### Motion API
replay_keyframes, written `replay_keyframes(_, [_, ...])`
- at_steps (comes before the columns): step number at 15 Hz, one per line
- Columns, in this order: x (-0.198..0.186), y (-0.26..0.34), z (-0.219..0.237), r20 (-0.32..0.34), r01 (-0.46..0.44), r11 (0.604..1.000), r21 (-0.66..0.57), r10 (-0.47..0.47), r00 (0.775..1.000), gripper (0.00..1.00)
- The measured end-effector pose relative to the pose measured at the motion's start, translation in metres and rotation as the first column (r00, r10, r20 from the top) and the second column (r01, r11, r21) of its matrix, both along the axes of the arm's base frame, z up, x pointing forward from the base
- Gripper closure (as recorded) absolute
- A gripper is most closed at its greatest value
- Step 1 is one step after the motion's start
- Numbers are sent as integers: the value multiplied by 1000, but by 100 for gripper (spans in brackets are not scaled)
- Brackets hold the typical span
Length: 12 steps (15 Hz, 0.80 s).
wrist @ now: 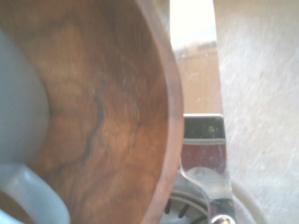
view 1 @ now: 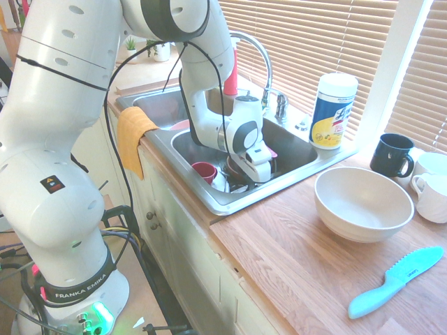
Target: Put the knife into the sink
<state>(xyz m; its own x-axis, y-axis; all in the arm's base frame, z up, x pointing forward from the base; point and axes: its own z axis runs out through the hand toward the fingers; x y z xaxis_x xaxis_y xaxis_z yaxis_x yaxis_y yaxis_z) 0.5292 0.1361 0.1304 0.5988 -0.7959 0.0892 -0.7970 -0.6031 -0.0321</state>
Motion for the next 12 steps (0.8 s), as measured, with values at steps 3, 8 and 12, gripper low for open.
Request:
replay_keyframes(3, [-1,-2,-6,-12,-3,1000,1,3,1000,0])
replay_keyframes(8, [5,-1,13,3,-18,1000,2,18,1000,0])
replay_keyframes(12, [13,0,113,41,-32,999,-26,33,999,0])
